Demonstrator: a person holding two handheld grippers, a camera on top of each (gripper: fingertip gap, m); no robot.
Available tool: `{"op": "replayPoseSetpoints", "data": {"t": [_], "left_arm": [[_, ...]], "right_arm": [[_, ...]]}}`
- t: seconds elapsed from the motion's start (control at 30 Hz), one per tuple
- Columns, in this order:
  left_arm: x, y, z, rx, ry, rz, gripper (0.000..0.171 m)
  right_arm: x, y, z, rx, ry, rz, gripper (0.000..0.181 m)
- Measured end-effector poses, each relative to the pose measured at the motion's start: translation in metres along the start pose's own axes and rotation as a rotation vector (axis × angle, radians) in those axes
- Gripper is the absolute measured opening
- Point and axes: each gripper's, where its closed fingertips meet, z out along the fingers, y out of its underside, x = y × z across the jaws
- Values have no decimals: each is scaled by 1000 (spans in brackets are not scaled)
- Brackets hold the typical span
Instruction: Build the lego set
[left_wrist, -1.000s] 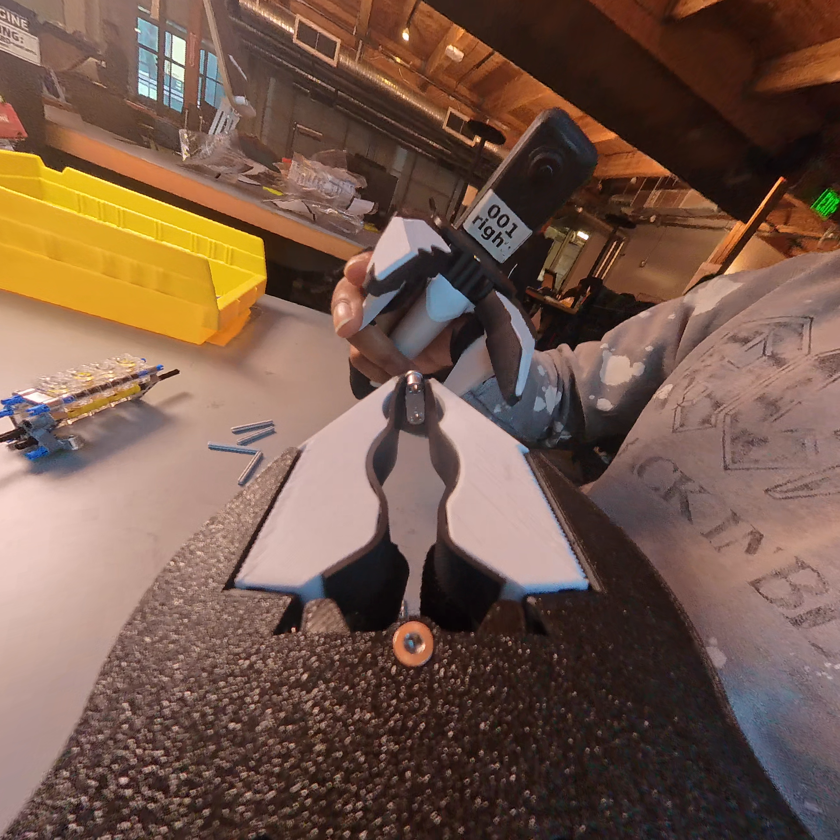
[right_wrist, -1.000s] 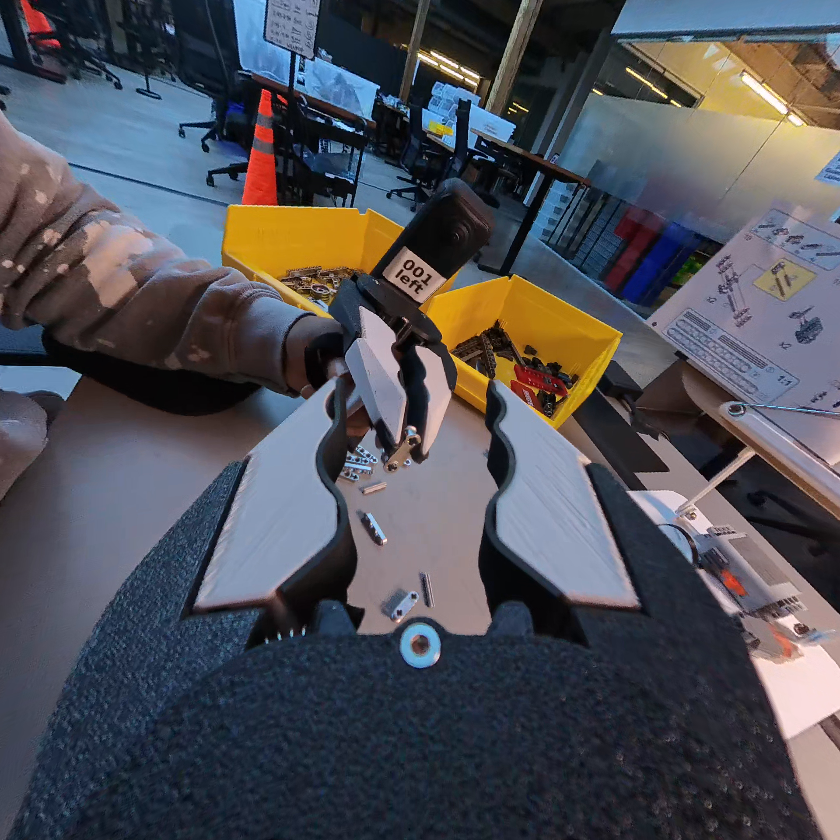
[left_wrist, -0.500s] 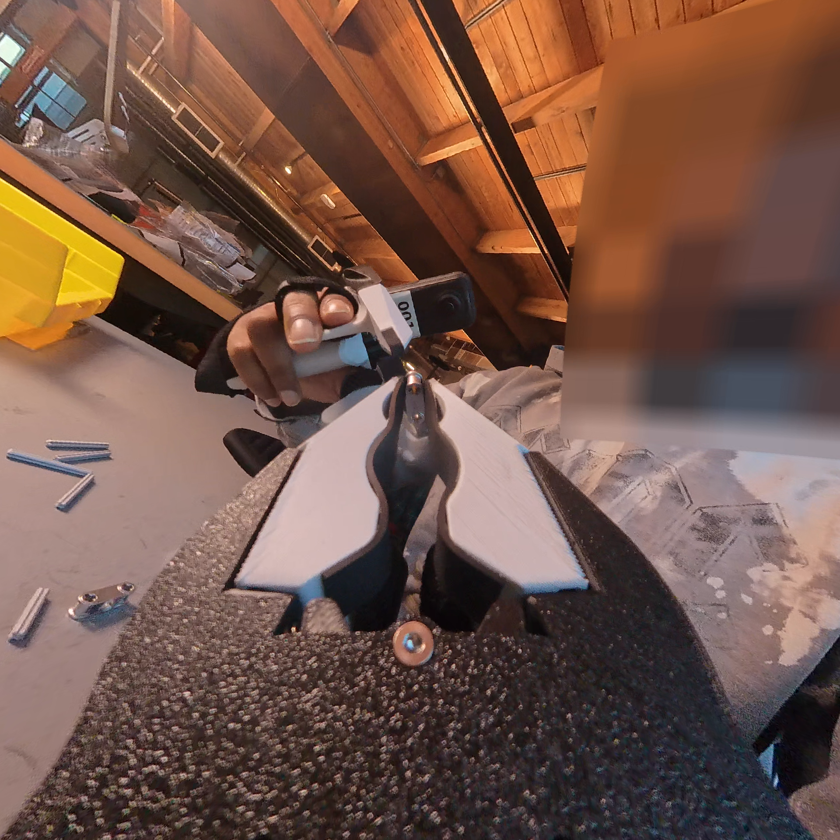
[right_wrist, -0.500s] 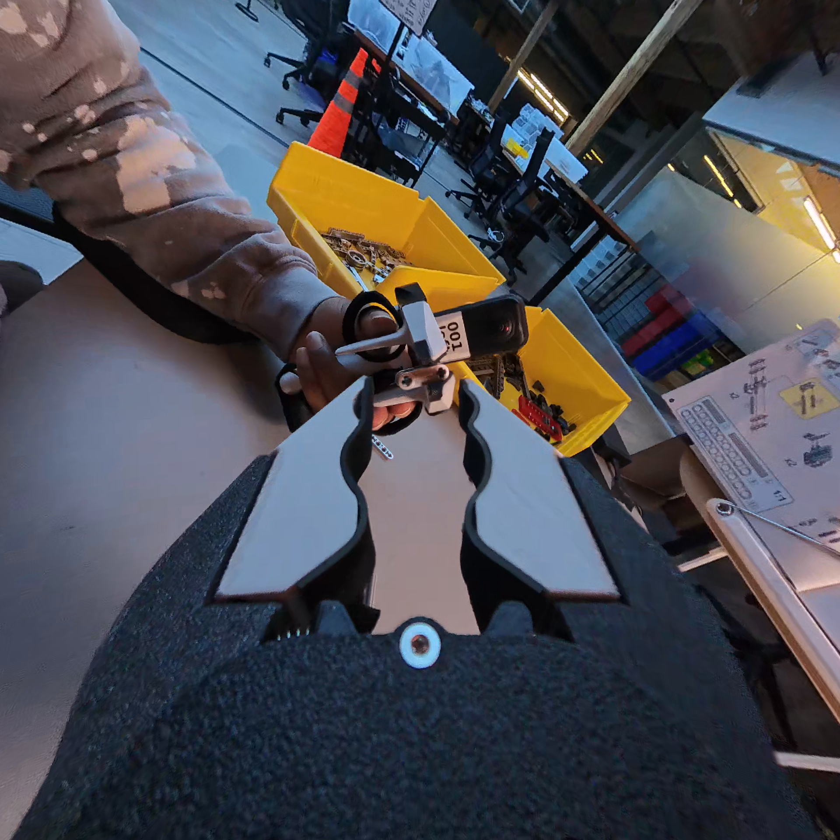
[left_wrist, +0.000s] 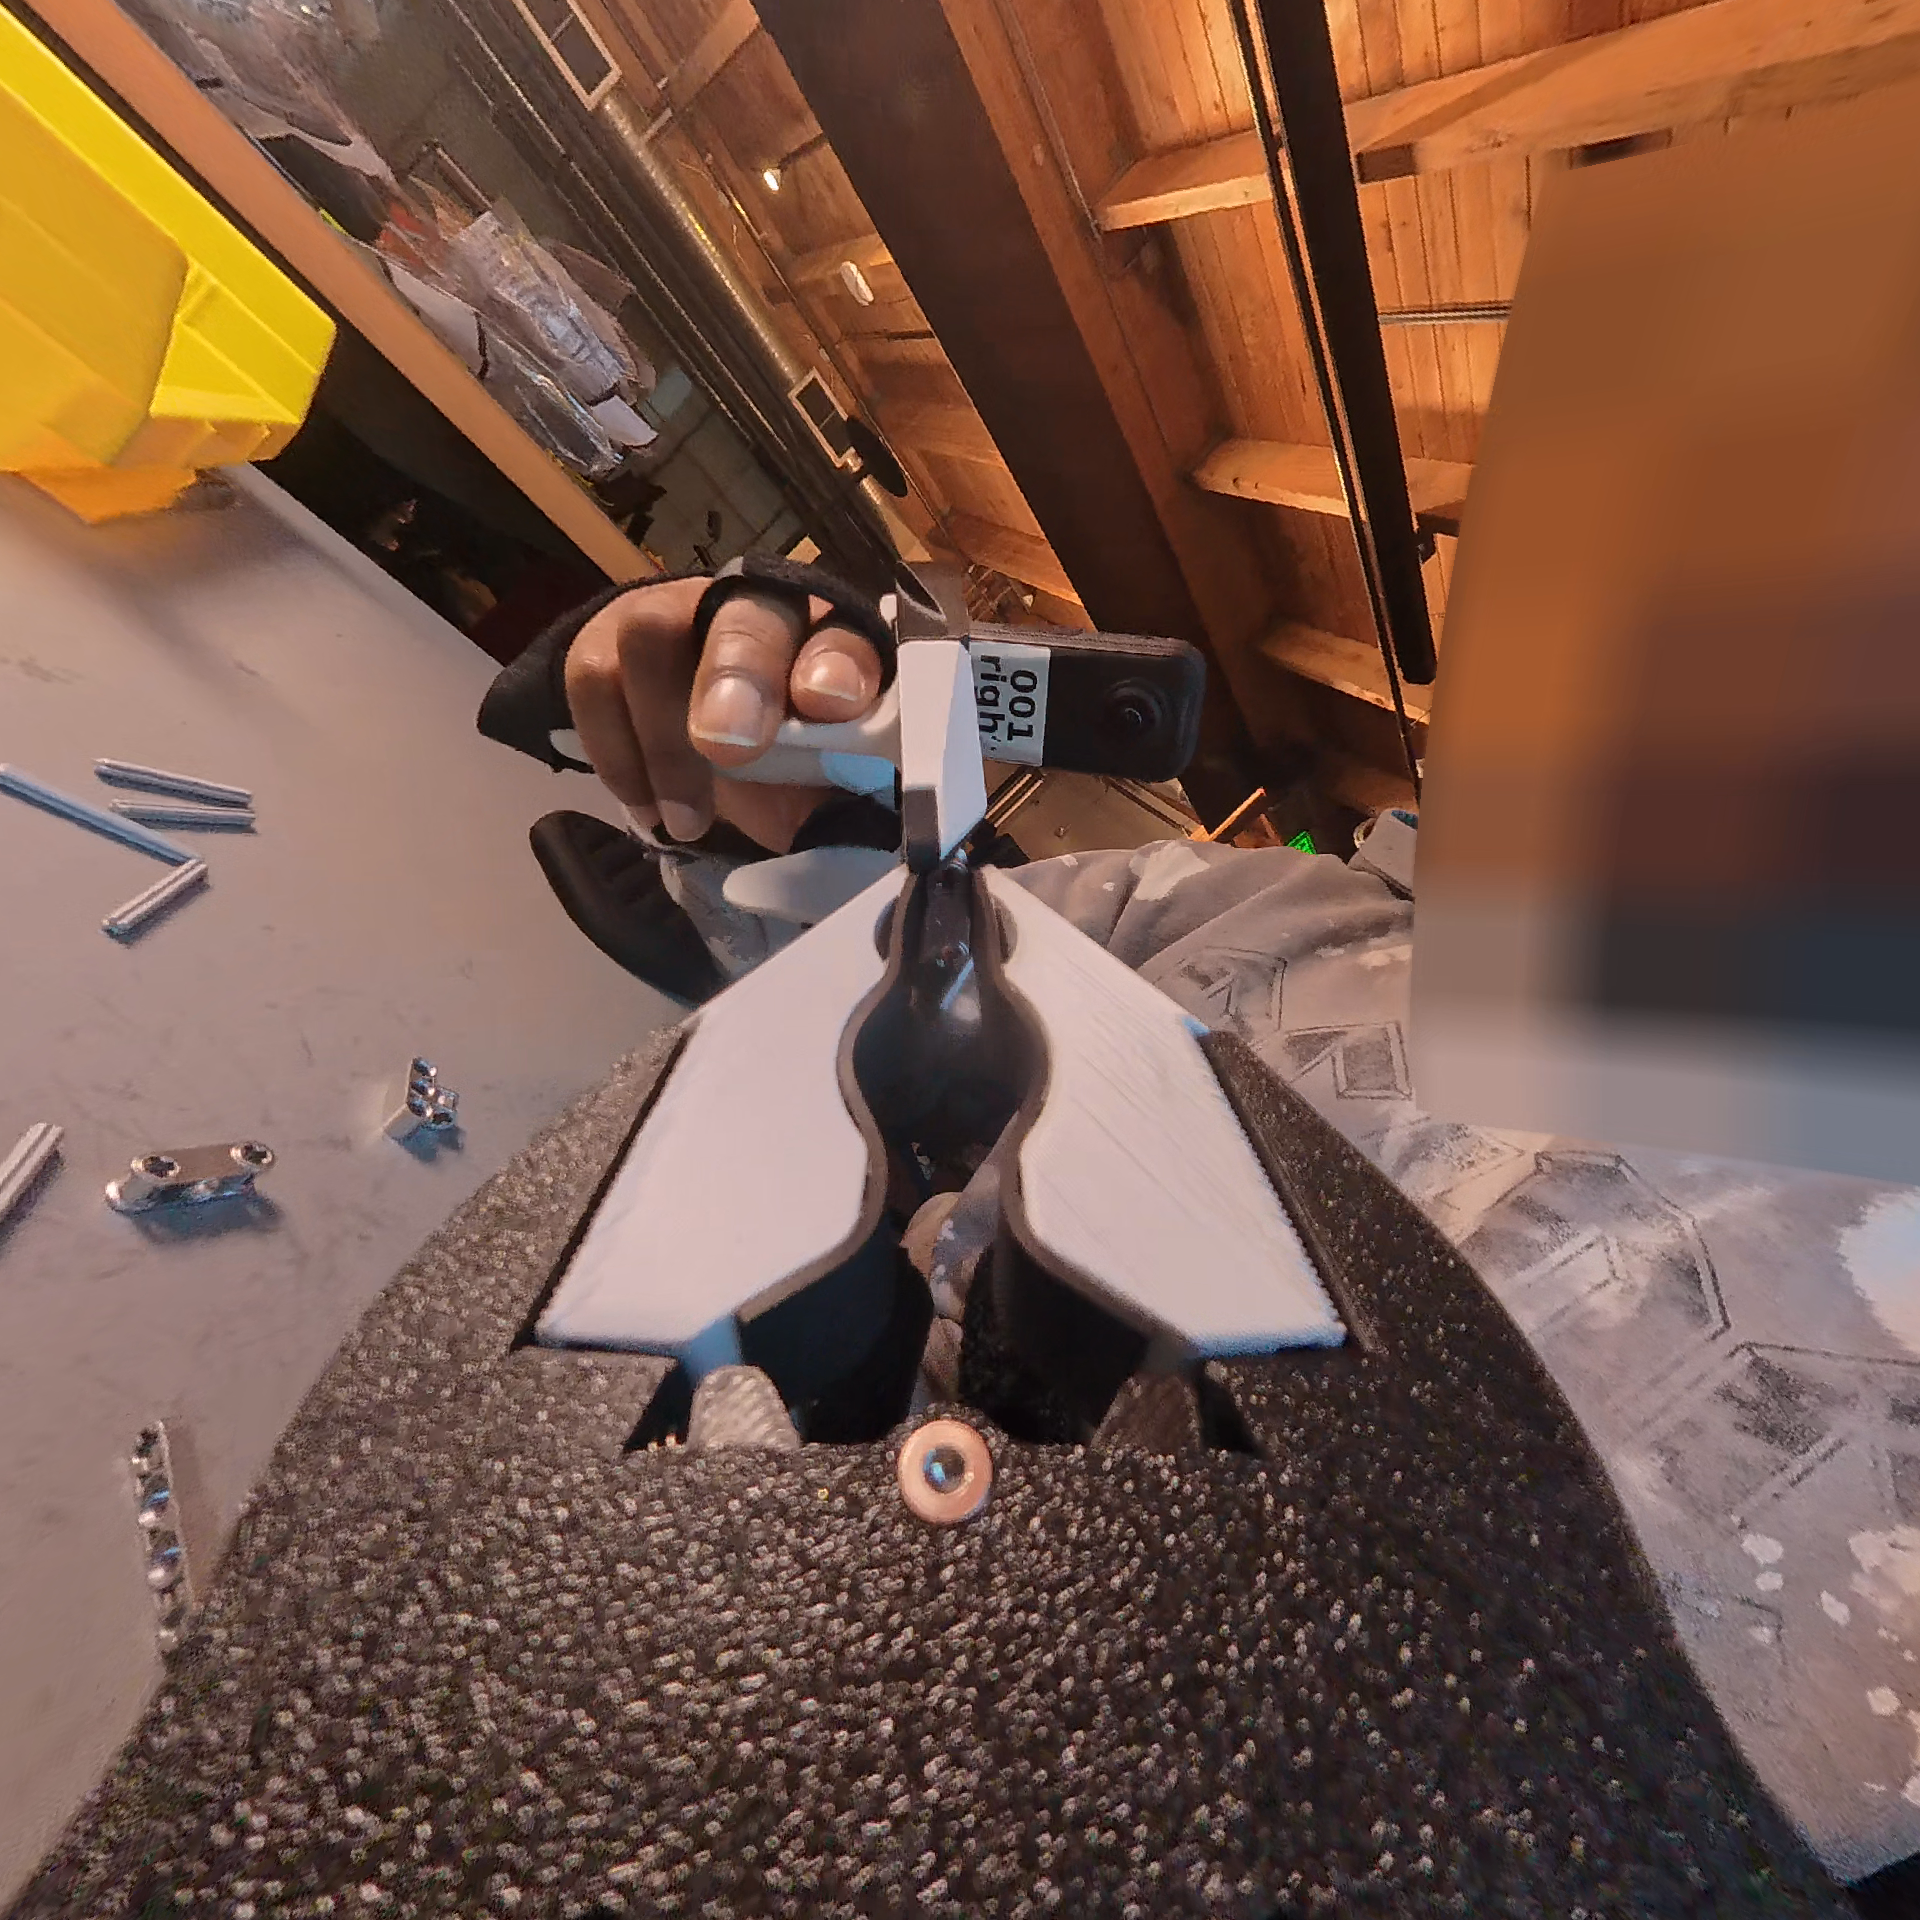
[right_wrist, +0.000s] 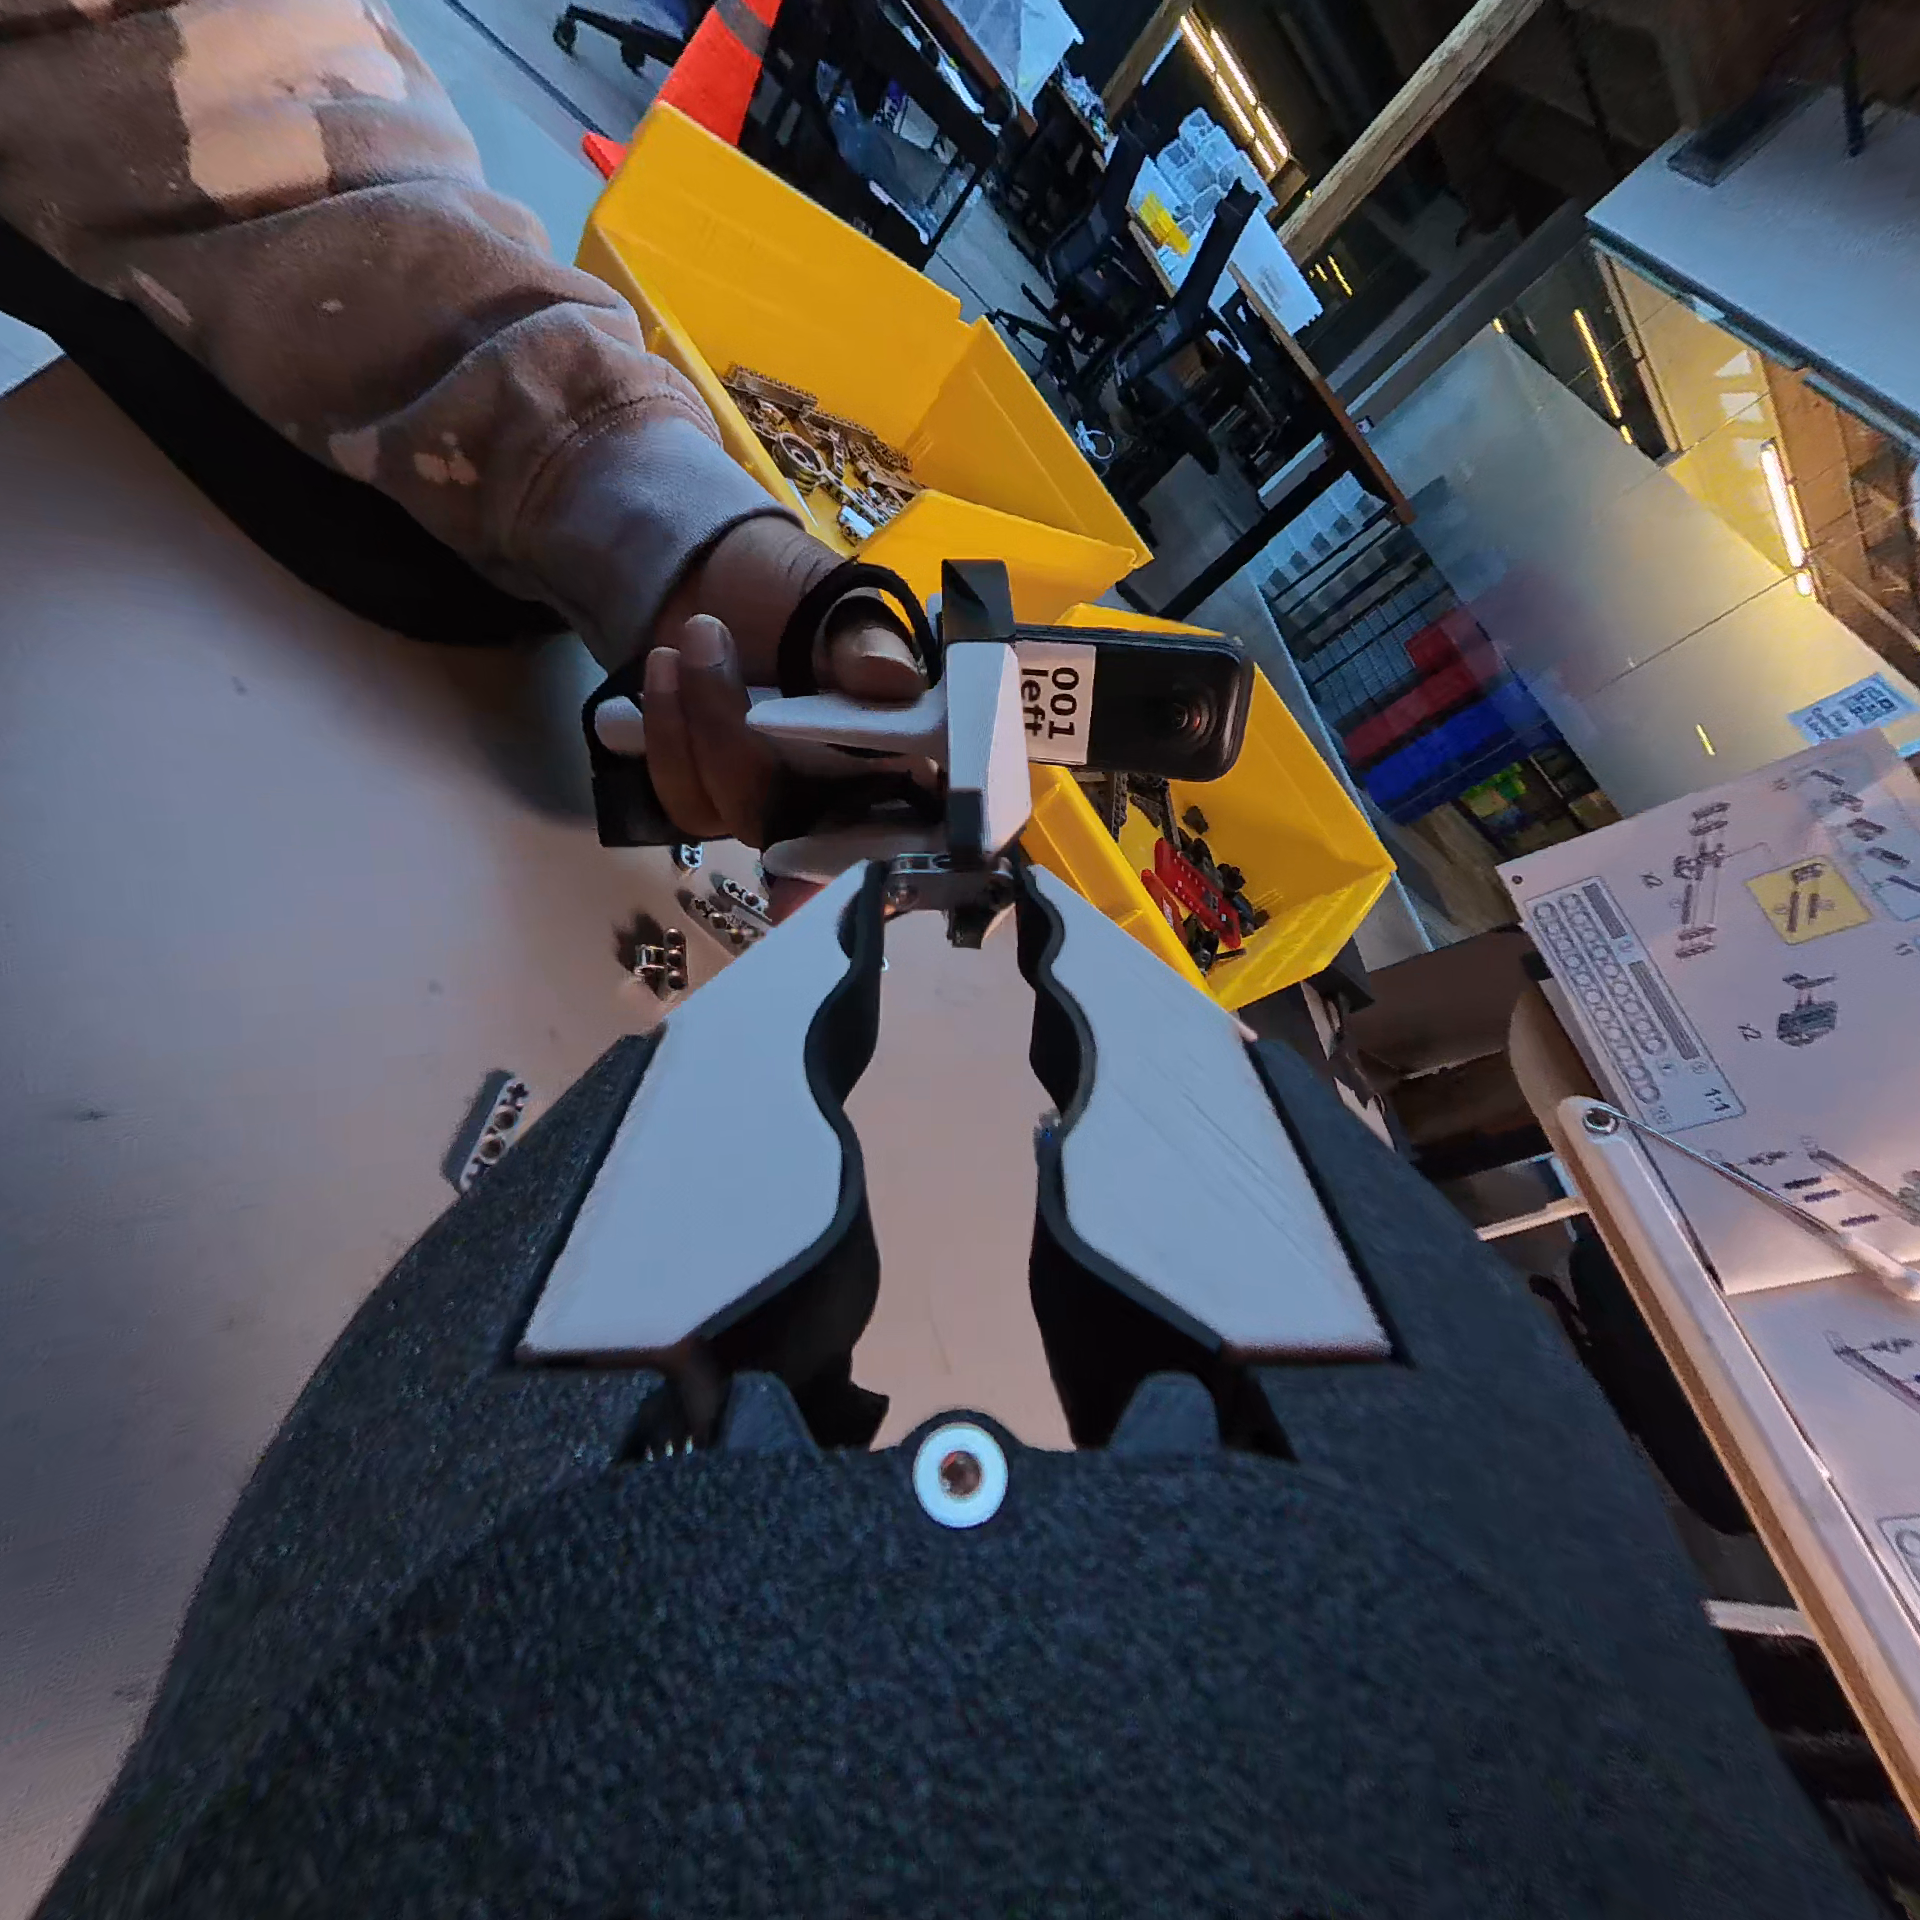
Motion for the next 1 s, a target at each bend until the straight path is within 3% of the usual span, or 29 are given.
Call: {"op": "replayPoseSetpoints", "data": {"t": [0.33, 1.0], "left_arm": [[-22, -9, -10, 48, -144, 29, 6], [-35, -10, -12, 74, -198, 12, 5]], "right_arm": [[6, 22, -1, -4, 56, 38, 22], [4, 37, 5, -8, 66, 93, 22]]}}
